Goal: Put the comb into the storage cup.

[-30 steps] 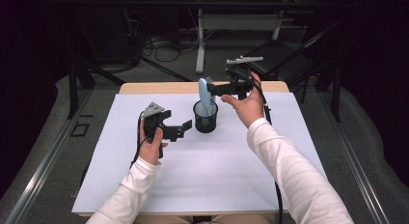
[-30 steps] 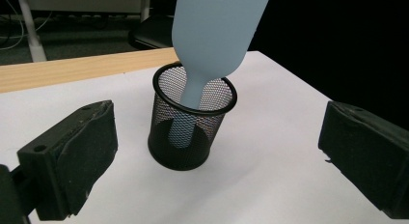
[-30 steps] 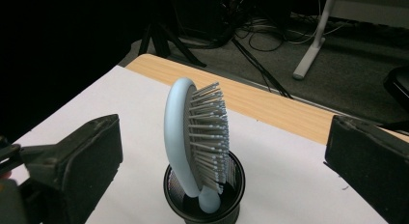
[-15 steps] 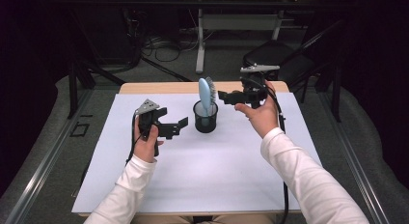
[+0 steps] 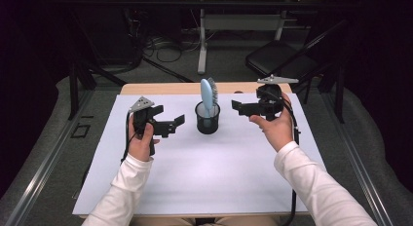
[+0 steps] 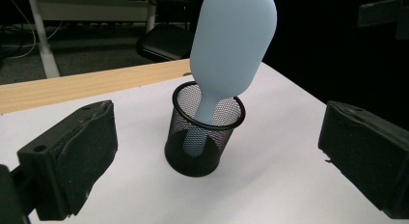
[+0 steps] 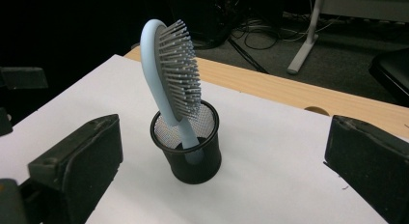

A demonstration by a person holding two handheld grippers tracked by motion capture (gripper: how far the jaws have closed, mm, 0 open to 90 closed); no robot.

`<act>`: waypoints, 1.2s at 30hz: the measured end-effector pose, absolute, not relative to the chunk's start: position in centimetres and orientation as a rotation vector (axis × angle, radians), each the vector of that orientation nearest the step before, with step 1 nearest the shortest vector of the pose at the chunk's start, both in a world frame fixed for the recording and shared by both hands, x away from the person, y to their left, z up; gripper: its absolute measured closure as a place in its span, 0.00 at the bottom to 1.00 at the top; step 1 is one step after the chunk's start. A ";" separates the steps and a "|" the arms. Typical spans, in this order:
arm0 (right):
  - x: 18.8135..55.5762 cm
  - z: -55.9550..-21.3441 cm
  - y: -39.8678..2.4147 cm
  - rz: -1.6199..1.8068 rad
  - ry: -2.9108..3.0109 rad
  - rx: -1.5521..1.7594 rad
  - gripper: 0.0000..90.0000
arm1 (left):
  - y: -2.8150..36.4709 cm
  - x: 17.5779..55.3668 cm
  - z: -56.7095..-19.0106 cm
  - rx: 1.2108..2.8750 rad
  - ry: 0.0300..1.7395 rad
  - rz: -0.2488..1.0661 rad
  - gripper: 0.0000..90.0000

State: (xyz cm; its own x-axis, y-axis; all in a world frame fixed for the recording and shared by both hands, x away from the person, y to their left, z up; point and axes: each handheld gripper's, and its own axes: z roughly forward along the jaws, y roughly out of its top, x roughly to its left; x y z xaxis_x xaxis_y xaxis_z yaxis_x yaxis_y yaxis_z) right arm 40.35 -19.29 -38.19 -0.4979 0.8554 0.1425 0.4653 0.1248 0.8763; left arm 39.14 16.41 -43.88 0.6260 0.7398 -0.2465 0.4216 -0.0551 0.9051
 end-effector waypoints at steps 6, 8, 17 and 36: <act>38.4 -39.4 -20.5 1.334 2.006 1.276 0.00 | 16.8 39.0 -43.6 1.687 0.961 0.348 0.01; 38.1 -39.5 -20.7 1.336 2.002 1.278 0.00 | 16.8 39.0 -43.5 1.689 0.961 0.346 0.01; 35.6 -41.1 -22.1 1.333 1.988 1.266 0.00 | 17.5 38.3 -43.1 1.720 0.943 0.353 0.01; 31.2 -44.2 -25.2 1.324 1.918 1.288 0.00 | 21.9 35.9 -44.6 1.721 0.985 0.366 0.01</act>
